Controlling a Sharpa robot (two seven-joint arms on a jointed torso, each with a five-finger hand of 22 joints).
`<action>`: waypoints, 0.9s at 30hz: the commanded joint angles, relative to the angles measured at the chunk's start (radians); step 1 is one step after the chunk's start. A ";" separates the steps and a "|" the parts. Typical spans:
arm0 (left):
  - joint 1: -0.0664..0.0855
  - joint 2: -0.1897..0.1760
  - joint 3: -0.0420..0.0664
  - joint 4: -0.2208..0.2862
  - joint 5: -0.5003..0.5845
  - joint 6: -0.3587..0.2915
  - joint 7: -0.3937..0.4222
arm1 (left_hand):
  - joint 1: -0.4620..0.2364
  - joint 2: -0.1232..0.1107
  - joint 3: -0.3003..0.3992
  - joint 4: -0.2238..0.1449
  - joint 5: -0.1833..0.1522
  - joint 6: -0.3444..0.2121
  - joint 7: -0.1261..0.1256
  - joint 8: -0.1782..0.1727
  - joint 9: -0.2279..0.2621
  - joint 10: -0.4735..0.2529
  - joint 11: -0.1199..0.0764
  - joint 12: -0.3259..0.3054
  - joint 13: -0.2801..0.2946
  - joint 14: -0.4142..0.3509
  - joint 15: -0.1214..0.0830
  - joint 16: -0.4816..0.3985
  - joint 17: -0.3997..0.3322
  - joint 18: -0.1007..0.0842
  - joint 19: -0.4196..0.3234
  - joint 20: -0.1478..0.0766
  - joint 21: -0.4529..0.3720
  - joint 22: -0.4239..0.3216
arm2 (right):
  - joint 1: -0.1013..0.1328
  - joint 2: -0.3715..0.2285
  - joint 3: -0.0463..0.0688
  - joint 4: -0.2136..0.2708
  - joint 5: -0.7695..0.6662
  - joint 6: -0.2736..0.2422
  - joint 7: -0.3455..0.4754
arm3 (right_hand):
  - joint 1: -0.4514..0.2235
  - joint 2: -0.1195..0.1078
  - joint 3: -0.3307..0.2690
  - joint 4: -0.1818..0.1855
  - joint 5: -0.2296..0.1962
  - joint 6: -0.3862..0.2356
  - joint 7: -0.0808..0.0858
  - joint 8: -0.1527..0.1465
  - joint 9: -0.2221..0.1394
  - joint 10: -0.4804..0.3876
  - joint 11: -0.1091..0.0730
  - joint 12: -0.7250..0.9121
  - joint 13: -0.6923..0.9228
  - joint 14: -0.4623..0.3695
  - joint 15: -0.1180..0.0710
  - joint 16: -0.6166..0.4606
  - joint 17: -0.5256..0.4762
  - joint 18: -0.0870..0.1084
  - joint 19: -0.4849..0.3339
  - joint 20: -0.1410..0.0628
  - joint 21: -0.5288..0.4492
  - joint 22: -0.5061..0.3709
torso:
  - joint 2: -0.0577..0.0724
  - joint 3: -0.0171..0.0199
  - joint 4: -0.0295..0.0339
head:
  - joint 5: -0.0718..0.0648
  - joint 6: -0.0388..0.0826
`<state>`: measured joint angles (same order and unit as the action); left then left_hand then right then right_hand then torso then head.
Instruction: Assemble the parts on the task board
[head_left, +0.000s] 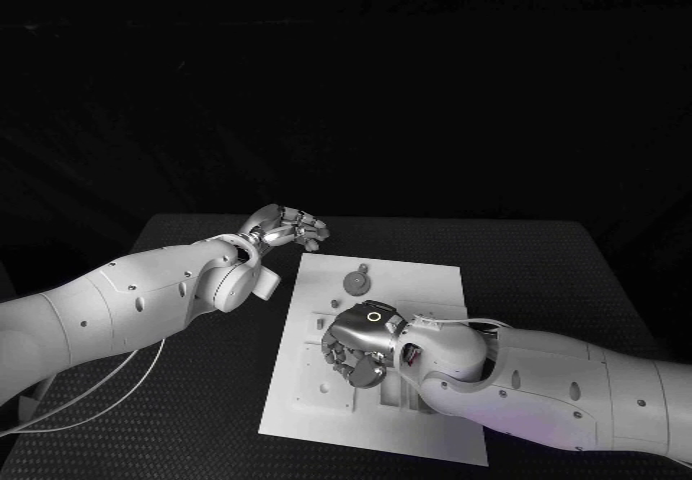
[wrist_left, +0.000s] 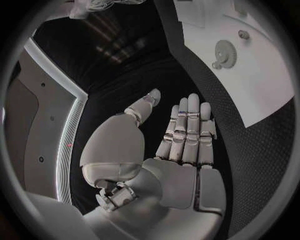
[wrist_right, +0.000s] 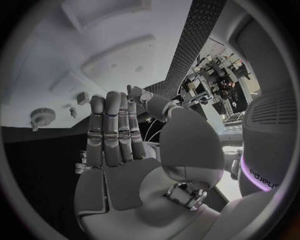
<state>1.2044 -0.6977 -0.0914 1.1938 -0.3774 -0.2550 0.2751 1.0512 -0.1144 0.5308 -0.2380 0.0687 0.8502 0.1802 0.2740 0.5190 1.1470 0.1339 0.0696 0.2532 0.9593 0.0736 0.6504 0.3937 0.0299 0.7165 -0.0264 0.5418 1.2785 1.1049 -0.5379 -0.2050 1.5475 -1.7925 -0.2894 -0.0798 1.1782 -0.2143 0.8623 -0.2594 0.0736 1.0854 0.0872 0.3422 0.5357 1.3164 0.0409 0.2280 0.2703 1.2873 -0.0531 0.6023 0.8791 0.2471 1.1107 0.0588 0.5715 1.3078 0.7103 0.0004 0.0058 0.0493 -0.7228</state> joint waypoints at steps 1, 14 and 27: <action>0.001 0.002 0.001 0.002 0.009 0.000 0.015 | 0.000 0.006 -0.005 0.000 0.001 -0.006 -0.002 0.002 -0.002 -0.004 0.000 0.002 -0.002 0.005 0.005 -0.006 0.001 0.007 0.002 0.006 -0.007 0.001 | -0.001 0.003 -0.003 -0.005 -0.040 0.019 0.005 | 0.000 0.007 0.001 -0.006 0.005 0.004 0.002 0.003 0.001 0.004 0.002 -0.004 0.001 -0.002 -0.002 -0.001 0.001 0.015 -0.006 -0.001 0.004 0.022 | 0.000 0.0003 -0.0012 | 0.008 -0.006; 0.001 0.000 0.001 0.006 0.009 0.003 0.014 | 0.000 0.007 -0.006 0.000 0.001 -0.007 -0.001 0.002 -0.002 -0.004 0.000 0.002 -0.002 0.004 0.006 -0.008 0.003 0.007 0.003 0.006 -0.008 0.001 | -0.006 0.010 -0.013 -0.032 -0.066 0.026 -0.019 | -0.001 0.008 0.000 -0.008 0.006 0.005 0.002 0.003 0.002 0.005 0.001 -0.005 0.003 -0.001 -0.002 -0.001 0.003 0.015 -0.005 -0.001 0.006 0.022 | 0.000 0.0007 -0.0012 | 0.017 -0.013; 0.001 -0.005 0.001 0.010 0.011 0.013 0.008 | -0.003 0.008 -0.008 0.001 0.001 -0.010 0.000 0.001 -0.003 -0.005 0.000 0.002 -0.004 0.005 0.006 -0.011 0.006 0.007 0.003 0.006 -0.010 0.002 | -0.010 0.030 -0.015 -0.067 -0.066 0.037 -0.022 | -0.002 0.009 0.000 -0.009 0.006 0.005 0.002 0.003 0.002 0.006 0.001 -0.006 0.004 0.000 -0.002 -0.001 0.005 0.015 -0.005 -0.002 0.008 0.021 | 0.000 0.0004 -0.0012 | 0.016 -0.008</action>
<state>1.2044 -0.7023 -0.0916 1.1998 -0.3746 -0.2531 0.2745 1.0512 -0.1144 0.5287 -0.2359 0.0687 0.8502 0.1802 0.2741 0.5173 1.1470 0.1339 0.0696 0.2511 0.9628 0.0772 0.6428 0.3981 0.0299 0.7165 -0.0265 0.5380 1.2793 1.0973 -0.5112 -0.2191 1.4828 -1.8437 -0.2696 -0.0986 1.1782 -0.2145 0.8625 -0.2651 0.0735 1.0843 0.0881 0.3388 0.5365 1.3163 0.0409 0.2263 0.2737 1.2877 -0.0526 0.6023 0.8828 0.2472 1.1107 0.0592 0.5725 1.3079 0.7101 0.0011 0.0046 0.0652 -0.7331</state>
